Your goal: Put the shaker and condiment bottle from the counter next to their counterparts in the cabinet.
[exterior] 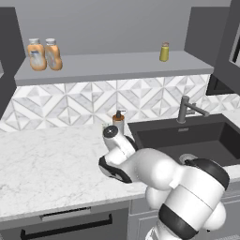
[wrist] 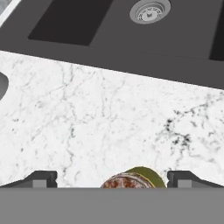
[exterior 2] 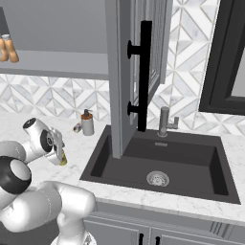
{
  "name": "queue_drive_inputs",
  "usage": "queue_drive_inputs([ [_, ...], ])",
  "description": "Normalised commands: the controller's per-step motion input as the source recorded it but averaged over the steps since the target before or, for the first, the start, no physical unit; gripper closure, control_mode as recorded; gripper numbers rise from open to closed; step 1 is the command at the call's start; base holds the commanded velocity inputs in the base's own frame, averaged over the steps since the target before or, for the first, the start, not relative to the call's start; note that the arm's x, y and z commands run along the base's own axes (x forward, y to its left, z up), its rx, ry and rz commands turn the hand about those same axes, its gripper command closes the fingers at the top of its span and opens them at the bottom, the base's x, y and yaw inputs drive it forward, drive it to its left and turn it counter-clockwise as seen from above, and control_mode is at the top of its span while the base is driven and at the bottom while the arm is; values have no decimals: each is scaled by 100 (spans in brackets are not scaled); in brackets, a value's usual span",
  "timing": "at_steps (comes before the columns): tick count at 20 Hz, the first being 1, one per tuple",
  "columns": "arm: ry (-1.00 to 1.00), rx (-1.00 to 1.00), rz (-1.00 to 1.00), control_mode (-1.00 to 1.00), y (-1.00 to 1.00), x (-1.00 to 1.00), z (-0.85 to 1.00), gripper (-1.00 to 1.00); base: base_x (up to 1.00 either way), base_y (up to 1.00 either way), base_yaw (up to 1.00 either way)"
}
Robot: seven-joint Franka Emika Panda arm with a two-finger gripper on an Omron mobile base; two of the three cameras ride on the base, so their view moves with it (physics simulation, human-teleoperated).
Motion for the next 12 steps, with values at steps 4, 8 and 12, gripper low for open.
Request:
queue_drive_inputs([
  [4,2,0,0,-100,6,5,-25,-100,0,0,0],
  [8,2,0,0,-100,1,1,-18,-100,0,0,0],
  [12,3,0,0,-100,0,1,-12,100,0,0,0],
])
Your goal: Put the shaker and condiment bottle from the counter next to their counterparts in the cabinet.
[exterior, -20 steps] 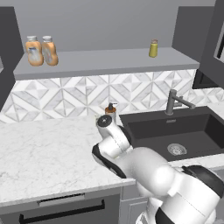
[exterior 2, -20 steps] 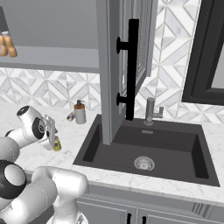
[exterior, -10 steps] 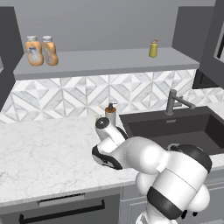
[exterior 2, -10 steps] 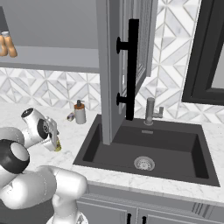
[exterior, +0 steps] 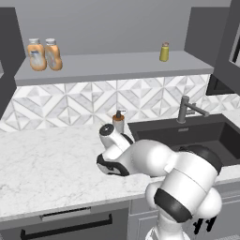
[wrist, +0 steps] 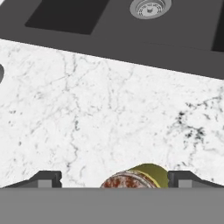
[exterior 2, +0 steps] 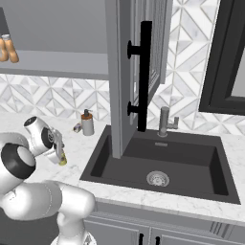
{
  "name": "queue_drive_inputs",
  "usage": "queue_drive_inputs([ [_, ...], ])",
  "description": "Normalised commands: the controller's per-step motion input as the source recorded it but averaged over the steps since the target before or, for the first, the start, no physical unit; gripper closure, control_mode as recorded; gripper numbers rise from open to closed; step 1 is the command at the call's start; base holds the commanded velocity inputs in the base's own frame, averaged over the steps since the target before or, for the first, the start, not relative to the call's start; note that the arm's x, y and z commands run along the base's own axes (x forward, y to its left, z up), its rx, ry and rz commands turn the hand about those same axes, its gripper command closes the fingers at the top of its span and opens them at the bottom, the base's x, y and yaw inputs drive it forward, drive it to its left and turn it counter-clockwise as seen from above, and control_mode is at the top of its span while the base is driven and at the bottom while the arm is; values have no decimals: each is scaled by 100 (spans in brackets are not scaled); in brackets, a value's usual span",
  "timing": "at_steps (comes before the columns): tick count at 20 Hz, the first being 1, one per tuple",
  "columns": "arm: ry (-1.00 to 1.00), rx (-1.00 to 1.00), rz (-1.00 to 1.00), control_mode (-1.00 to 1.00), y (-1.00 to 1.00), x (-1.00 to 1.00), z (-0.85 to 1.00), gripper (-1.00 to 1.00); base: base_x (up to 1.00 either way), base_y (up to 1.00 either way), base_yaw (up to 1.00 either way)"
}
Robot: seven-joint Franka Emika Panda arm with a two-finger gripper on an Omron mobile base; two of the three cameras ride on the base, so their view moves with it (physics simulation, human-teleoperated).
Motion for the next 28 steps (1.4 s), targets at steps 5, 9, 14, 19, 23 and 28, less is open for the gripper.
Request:
queue_drive_inputs([
  [5,5,2,0,-100,0,0,-9,100,0,0,0],
  [9,3,4,0,-100,0,0,-2,100,0,0,0],
  [14,0,3,0,-100,0,-1,9,100,0,0,0],
  [19,-1,1,0,-100,0,-2,9,100,0,0,0],
  [23,-2,1,0,-100,0,-1,12,100,0,0,0],
  [28,-1,1,-4,-100,-3,-11,12,100,0,0,0],
])
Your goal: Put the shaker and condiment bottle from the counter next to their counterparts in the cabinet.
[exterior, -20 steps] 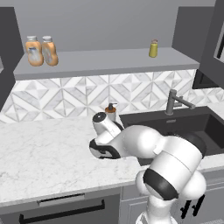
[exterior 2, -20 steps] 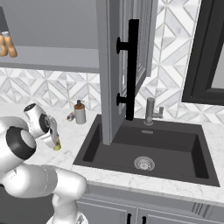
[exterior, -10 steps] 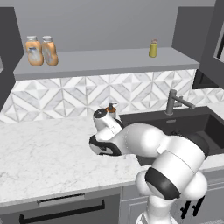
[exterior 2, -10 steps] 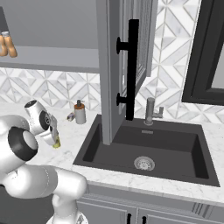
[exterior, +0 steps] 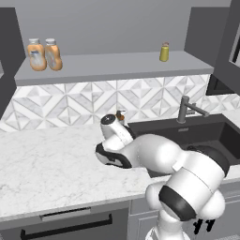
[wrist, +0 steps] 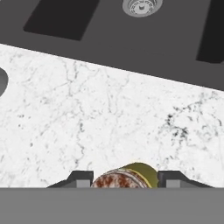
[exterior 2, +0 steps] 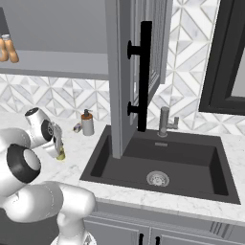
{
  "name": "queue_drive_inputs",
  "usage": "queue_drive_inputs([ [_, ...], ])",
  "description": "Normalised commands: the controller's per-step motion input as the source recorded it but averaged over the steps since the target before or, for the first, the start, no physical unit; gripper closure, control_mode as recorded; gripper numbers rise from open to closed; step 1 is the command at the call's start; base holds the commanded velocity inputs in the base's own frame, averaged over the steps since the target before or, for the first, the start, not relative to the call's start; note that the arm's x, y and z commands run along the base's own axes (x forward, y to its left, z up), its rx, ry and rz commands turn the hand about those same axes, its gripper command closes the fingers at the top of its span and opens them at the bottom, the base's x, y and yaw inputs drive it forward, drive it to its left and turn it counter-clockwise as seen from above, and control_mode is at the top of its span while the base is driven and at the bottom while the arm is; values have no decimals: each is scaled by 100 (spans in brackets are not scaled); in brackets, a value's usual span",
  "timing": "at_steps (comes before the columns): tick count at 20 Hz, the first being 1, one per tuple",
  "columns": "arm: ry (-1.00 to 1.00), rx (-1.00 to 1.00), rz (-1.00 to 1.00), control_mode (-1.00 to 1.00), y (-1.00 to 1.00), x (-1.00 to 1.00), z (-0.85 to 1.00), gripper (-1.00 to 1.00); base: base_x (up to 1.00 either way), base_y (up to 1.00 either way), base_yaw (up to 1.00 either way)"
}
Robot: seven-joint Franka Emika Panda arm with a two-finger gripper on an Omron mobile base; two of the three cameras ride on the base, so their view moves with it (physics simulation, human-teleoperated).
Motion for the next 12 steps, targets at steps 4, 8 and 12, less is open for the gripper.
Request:
queue_drive_inputs([
  [4,-9,-1,0,-100,0,-19,14,100,0,0,0],
  [8,-16,-3,0,-100,0,-40,87,100,0,0,0],
  [12,-11,-4,0,-100,-2,-46,77,100,0,0,0],
])
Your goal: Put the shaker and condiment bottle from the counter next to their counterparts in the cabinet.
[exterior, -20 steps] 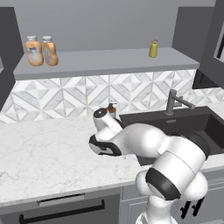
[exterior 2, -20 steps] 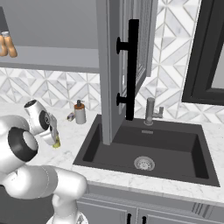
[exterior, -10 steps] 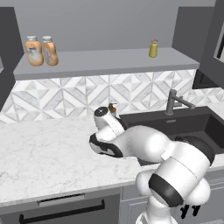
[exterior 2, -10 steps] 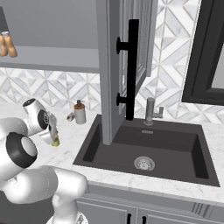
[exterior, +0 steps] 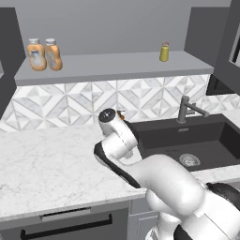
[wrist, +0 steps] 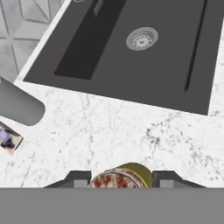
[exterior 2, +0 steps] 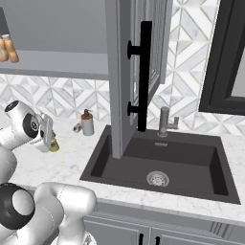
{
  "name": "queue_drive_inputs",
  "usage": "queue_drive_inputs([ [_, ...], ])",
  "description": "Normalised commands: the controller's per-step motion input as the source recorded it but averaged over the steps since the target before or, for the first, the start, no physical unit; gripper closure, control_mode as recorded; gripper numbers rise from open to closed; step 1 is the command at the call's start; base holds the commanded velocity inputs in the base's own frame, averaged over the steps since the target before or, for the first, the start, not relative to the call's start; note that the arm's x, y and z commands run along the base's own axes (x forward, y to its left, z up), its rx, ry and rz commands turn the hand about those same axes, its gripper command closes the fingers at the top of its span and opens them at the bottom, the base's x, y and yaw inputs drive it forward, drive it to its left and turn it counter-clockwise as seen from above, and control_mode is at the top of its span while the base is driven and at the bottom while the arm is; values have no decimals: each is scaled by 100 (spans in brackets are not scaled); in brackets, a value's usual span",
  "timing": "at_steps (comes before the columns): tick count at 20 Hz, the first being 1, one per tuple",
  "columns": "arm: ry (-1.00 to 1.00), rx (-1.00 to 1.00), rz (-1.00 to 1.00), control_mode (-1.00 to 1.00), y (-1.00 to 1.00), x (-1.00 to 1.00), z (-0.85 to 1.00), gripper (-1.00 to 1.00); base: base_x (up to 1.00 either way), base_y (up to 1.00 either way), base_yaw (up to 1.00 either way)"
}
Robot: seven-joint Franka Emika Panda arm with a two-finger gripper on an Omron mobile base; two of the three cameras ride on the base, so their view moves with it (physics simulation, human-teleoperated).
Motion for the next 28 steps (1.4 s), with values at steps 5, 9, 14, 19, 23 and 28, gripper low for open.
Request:
queue_drive_inputs([
  [5,-4,-5,0,-100,-9,-39,69,100,0,0,0],
  [9,-3,-7,1,-100,-11,-33,80,100,0,0,0],
  [14,-1,-7,1,-100,-13,-23,80,100,0,0,0],
  [19,0,-3,1,-100,-18,-9,74,100,0,0,0],
  [23,0,0,0,-100,-21,-3,60,100,0,0,0],
  [28,0,0,2,-100,-15,-12,47,100,0,0,0],
])
